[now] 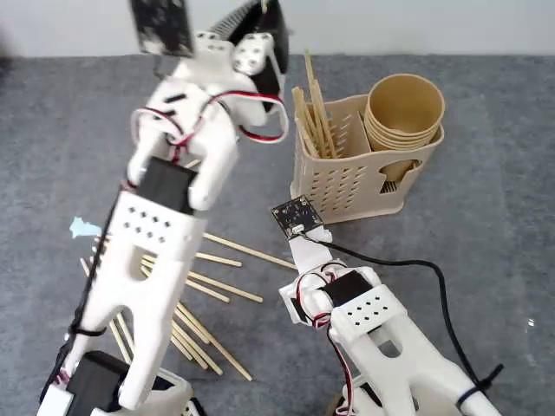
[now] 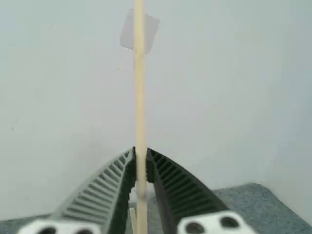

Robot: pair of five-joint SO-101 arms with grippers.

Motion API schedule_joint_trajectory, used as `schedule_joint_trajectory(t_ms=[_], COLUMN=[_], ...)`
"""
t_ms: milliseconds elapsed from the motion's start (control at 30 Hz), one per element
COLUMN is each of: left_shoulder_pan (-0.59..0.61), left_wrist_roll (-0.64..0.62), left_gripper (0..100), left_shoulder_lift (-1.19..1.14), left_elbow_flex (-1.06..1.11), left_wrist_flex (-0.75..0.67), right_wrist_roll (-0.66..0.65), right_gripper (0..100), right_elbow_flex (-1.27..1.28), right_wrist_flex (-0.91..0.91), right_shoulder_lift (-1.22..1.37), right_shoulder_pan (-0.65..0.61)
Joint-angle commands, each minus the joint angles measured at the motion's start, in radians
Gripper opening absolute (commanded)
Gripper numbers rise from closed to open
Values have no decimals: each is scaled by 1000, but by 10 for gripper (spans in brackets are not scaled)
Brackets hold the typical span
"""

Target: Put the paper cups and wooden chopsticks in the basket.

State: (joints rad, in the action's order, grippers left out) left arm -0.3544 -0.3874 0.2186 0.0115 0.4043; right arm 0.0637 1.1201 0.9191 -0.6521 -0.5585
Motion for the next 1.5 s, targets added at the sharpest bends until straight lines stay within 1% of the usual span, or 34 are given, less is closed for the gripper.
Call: schedule_joint_trajectory(t_ms=[0,100,167,267,400,733,867,1200,1300,1400,1467], left_shoulder_pan=[-15,-21,-34,-43,-43,-52,-52,-28,-32,-49,-54], left_wrist_roll=[43,43,37,25,-32,-38,-77,-72,-72,-78,-78], left_gripper=[13,13,13,13,13,13,14,21,98,193,209], left_shoulder_lift=[12,9,9,8,-25,-144,-140,-115,-35,71,133], left_elbow_flex=[117,208,236,243,234,249,297,389,423,427,427], left_wrist_flex=[-279,-433,-470,-470,-474,-473,-470,-468,-410,-252,-167], right_wrist_roll=[-11,-11,-11,-11,-12,-12,-12,-12,-12,-12,-12], right_gripper=[182,182,182,182,182,182,182,182,182,182,182], right_elbow_flex=[-3,-3,-3,-3,-3,-3,-3,-3,-3,-3,-3], right_wrist_flex=[7,7,7,7,5,5,5,5,5,5,5], right_shoulder_lift=[-31,-31,-31,-30,-28,-27,-25,-24,-24,-24,-24], right_shoulder_pan=[7,7,7,7,7,7,7,7,7,7,7])
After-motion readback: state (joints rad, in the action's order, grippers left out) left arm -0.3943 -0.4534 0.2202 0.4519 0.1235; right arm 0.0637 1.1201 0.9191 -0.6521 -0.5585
